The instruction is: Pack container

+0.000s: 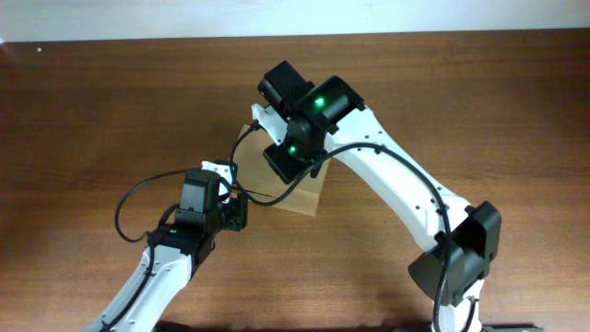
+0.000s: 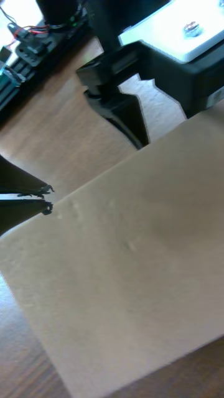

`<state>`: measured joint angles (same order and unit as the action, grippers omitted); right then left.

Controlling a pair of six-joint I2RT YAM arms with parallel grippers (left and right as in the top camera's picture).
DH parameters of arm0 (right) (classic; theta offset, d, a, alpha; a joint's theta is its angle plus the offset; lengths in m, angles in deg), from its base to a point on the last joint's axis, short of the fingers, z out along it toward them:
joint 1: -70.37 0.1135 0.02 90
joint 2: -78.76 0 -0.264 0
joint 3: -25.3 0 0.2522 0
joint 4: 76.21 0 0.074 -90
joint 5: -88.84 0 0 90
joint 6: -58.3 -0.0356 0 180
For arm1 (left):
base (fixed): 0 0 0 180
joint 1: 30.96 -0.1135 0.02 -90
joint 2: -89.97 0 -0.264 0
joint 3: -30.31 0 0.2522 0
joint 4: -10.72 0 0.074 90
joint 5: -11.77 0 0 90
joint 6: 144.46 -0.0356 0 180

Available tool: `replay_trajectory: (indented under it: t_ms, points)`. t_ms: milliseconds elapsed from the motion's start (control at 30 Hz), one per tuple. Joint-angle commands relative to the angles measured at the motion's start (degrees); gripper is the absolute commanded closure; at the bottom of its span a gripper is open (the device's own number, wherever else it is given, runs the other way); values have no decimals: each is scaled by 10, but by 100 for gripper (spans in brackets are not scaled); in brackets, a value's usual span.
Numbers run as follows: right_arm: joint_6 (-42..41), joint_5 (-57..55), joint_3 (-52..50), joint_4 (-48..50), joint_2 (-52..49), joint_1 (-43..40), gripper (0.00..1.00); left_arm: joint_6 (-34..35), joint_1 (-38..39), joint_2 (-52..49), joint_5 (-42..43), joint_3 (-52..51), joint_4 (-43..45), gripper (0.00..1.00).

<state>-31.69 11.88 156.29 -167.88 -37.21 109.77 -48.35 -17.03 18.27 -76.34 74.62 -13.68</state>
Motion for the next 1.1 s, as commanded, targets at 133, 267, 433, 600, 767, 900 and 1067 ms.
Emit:
replay_trajectory:
  t_ms: [133, 267, 433, 600, 767, 900, 1067]
  points:
    - [4, -1, 14, 30, 6, 8, 96, 5, 2, -3, -2, -5, 3, 36]
    - [13, -2, 14, 36, 6, 8, 96, 5, 2, -3, -2, -5, 3, 36]
    - [26, -2, 13, 44, 6, 8, 96, 5, 2, -3, -2, -5, 4, 36]
    - [28, -2, 13, 50, 6, 8, 96, 5, 2, -3, -2, -5, 4, 36]
    - [40, -2, 13, 55, 3, 8, 96, 5, 2, -3, -2, -5, 4, 36]
    - [41, -2, 13, 62, 3, 8, 96, 5, 2, -3, -2, -5, 4, 36]
    - [40, -24, 13, 70, 0, 7, 96, 5, 2, -3, -2, -5, 4, 36]
